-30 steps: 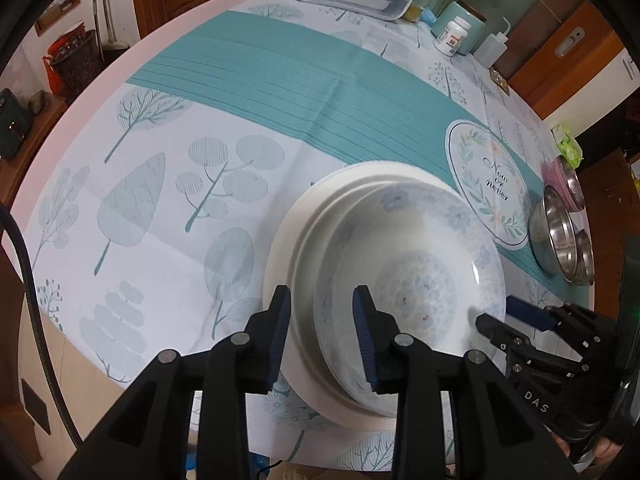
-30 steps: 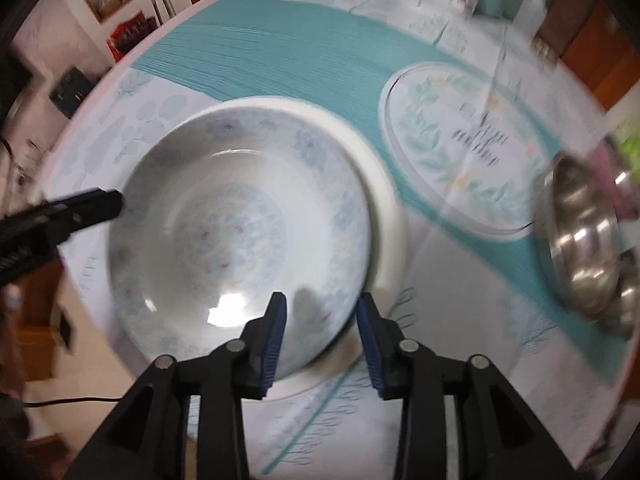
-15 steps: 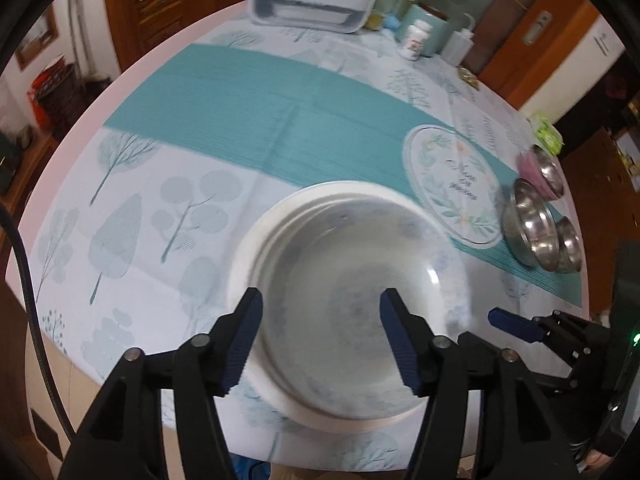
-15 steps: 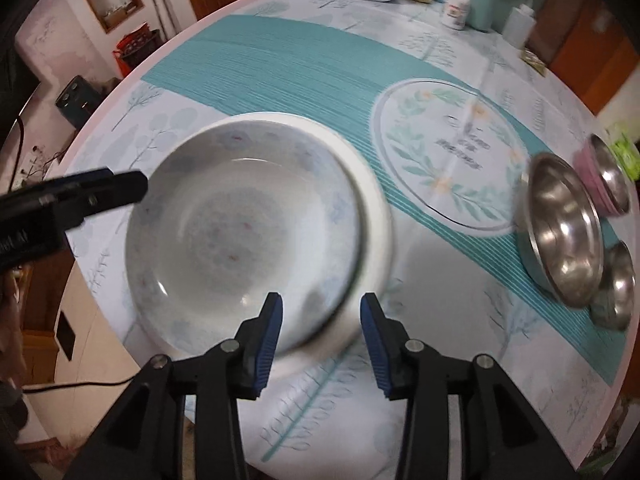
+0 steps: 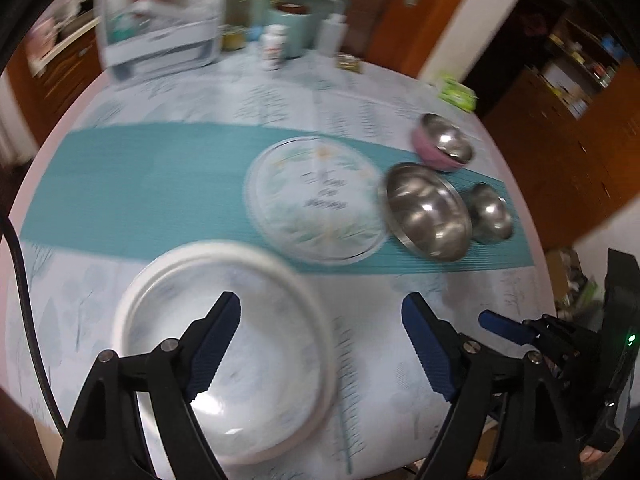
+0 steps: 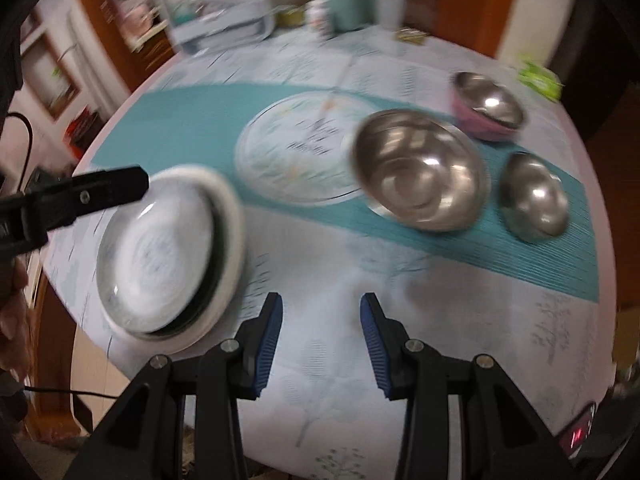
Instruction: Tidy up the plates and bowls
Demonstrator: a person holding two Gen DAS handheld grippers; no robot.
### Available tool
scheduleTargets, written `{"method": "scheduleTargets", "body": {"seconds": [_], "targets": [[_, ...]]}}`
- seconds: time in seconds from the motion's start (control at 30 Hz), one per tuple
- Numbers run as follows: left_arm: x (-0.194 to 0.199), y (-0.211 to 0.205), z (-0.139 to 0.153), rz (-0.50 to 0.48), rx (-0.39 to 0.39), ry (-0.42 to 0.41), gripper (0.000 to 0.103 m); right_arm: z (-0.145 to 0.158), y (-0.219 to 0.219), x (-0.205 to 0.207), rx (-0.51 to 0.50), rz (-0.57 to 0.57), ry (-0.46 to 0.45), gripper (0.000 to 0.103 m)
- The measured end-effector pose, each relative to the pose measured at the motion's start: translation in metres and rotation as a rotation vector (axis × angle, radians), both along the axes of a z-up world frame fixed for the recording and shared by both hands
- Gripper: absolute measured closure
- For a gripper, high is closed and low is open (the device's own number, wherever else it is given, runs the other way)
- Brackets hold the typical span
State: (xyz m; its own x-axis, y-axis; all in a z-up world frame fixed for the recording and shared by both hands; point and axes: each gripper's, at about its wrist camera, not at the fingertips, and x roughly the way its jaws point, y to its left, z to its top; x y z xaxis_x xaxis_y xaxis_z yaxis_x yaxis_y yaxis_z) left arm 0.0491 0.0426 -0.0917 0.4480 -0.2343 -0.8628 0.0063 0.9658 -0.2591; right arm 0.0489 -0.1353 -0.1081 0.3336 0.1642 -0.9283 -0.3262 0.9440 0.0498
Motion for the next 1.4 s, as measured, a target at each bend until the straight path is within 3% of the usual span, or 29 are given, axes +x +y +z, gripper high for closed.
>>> {"method": "scheduleTargets", "body": {"seconds": [0.27,0.47,0.97,1.4], "targets": [[0.054,-0.062,0.017,-0.138,0.020,-0.041,0.016,0.024,-0.057,0.024,0.015,-0.157,-0.073,0.062],[0.091,-0.085,0.008,-0.175,0.033,-0.034,0.015,0.021,-0.089,0.052,0.047,-0.245,-0.050,0.062],[0.159,-0.104,-0.059,-0.168,0.055,0.077,0.015,-0.048,-0.118,0.112,0.208,-0.387,0.136,0.062],[0.175,-0.109,-0.091,-0.174,0.088,0.123,0.015,-0.074,-0.109,0.139,0.193,-0.380,0.164,0.062]]}}
